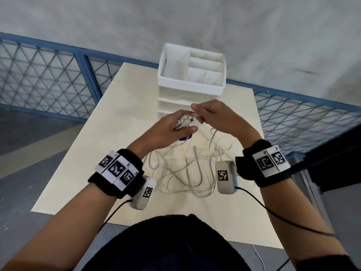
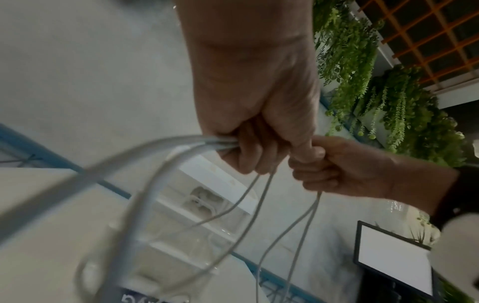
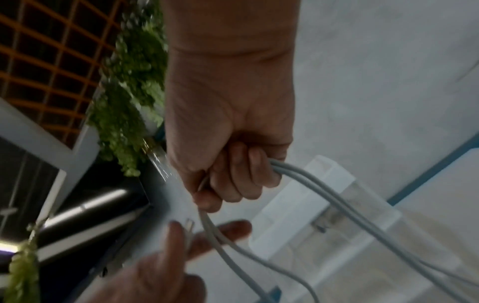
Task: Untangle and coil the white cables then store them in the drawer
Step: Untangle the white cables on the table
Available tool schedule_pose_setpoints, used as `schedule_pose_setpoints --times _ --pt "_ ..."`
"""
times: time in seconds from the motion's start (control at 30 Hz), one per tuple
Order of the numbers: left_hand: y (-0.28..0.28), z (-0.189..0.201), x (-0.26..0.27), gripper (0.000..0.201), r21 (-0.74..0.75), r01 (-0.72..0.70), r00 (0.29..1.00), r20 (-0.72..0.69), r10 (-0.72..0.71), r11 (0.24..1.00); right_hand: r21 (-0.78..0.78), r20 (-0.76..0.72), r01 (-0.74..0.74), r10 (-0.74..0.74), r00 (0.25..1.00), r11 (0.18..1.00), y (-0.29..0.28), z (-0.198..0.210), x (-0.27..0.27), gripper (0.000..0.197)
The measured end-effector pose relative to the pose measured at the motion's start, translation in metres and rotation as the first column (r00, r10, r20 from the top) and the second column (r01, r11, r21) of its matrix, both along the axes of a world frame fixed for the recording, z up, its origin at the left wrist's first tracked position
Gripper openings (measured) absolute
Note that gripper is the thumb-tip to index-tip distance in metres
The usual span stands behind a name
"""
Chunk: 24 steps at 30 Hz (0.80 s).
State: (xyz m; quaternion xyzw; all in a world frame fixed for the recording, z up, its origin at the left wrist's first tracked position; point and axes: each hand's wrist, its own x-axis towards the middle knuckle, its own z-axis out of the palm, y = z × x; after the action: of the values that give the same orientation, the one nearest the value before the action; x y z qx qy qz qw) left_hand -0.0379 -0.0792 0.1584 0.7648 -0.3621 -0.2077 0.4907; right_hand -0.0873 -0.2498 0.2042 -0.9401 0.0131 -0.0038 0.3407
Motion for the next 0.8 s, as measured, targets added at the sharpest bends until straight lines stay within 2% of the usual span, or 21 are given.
schedule_pose_setpoints --times 0.03,0.1,0.17,0.27,0.37,0.47,0.57,0.7,0.8 --pt "0.000 -0.001 -0.001 0.032 -0.007 0.013 1.000 -0.009 -0.013 1.000 0.025 0.019 0.003 -0.003 1.000 1.000 -0.001 0.006 -0.003 0.050" --pt "0.006 -0.001 0.001 0.035 -0.025 0.006 1.000 0.017 -0.006 1.000 0.072 0.043 0.025 -0.028 0.999 0.997 -0.009 0.013 -0.011 0.050" --pt "0.017 0.006 0.002 0.036 0.002 -0.023 0.992 0.122 0.023 1.000 0.143 0.024 0.095 -0.099 0.995 0.985 -0.026 0.011 -0.021 0.052" --pt "0.041 0.020 0.007 0.038 0.070 -0.097 0.959 0.273 0.074 0.993 0.215 -0.015 0.230 -0.232 0.973 0.949 -0.058 -0.015 -0.038 0.054" --pt "0.063 0.027 0.008 0.047 0.208 -0.146 0.936 0.346 0.067 0.967 0.161 -0.050 0.354 -0.351 0.935 0.921 -0.086 -0.045 -0.061 0.057" --pt "0.068 0.027 -0.009 0.051 0.454 -0.100 0.935 0.348 -0.073 0.885 0.016 -0.102 0.376 -0.373 0.922 0.927 -0.093 -0.069 -0.086 0.052" --pt "0.058 0.010 -0.032 0.054 0.632 -0.047 0.923 0.324 -0.209 0.774 -0.120 -0.208 0.399 -0.416 0.885 0.909 -0.096 -0.095 -0.109 0.051" --pt "0.051 -0.017 -0.048 0.055 0.747 0.027 0.916 0.248 -0.315 0.664 -0.170 -0.340 0.486 -0.514 0.787 0.857 -0.108 -0.132 -0.150 0.050" --pt "0.048 -0.040 -0.062 0.052 0.826 0.114 0.899 0.151 -0.412 0.552 -0.188 -0.428 0.460 -0.494 0.757 0.868 -0.105 -0.161 -0.172 0.045"
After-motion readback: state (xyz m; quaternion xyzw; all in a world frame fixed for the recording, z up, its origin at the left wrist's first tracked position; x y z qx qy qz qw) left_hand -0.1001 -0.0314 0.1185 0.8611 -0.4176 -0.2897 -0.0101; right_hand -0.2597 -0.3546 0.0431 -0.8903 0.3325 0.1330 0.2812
